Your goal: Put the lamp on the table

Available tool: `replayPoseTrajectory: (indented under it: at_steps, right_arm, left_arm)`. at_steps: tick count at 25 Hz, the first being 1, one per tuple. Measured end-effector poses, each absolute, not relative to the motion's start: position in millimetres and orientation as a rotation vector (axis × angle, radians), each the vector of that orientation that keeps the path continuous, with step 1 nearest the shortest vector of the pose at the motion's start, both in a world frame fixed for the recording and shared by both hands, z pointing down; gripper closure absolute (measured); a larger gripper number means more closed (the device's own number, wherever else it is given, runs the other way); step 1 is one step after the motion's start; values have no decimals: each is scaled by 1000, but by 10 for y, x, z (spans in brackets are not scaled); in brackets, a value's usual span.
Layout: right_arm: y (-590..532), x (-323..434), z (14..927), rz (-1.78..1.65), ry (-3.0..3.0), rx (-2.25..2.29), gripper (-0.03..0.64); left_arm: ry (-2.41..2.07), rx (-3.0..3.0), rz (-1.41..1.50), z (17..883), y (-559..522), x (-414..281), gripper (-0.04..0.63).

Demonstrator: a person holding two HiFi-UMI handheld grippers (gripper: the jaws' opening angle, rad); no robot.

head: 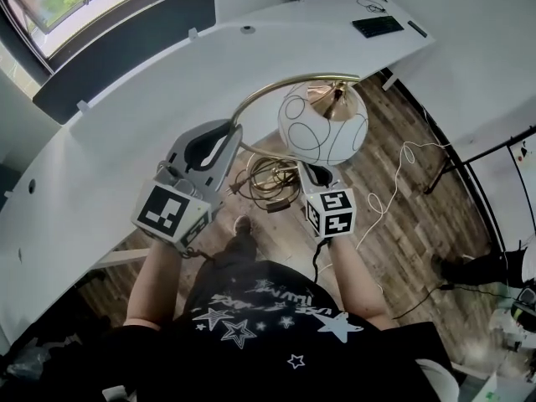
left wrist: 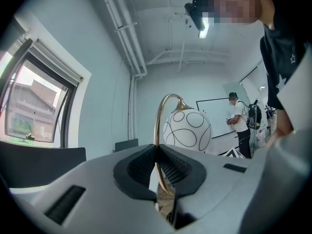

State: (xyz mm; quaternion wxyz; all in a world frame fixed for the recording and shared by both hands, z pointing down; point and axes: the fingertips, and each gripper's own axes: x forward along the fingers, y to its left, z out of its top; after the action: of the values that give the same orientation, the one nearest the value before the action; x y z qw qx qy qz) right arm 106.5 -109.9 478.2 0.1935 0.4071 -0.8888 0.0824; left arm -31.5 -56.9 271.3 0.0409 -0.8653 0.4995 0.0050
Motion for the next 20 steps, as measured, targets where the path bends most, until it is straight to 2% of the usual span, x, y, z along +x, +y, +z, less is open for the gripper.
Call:
replayPoseTrajectory:
  at_steps: [20]
  right_arm:
    - [-2606, 589, 4581, 229, -2448, 1194, 566]
  left_arm:
    - [1421, -2690, 72, 2495, -2125, -792, 563]
